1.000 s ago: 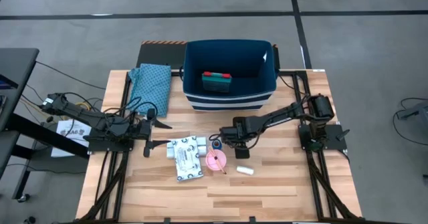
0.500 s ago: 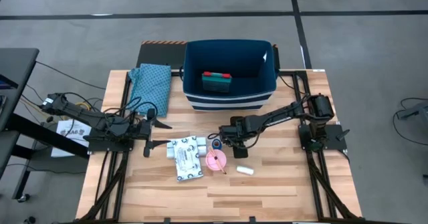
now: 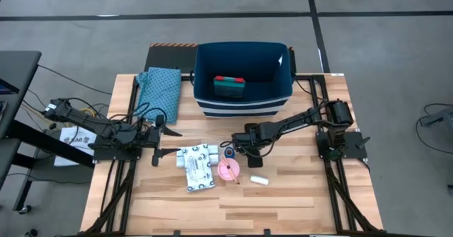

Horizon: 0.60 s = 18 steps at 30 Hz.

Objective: Pick & place medical supplies in basket/bin
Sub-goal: Put the green bandage into the blue bin

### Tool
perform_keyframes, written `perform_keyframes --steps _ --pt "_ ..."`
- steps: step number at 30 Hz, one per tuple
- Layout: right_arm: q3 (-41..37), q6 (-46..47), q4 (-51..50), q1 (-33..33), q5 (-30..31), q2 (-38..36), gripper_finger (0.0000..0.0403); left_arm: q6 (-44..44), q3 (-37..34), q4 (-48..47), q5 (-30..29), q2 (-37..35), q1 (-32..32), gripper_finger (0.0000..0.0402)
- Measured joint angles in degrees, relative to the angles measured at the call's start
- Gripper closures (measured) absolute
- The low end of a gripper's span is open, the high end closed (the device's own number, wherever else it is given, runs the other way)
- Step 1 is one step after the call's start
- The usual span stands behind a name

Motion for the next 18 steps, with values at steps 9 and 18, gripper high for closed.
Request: perform_keyframes --steps 9,18 --pt "5.7 0.7 -10.1 0.0 0.2 0.0 0.0268 -0.9 0.0 -1.4 0.0 0.0 0.0 0.0161" --pt "17.9 -0.3 -24.3 0.0 0.4 -3.3 0.0276 -0.9 0.0 -1.1 1.3 0.0 0.0 0.0161"
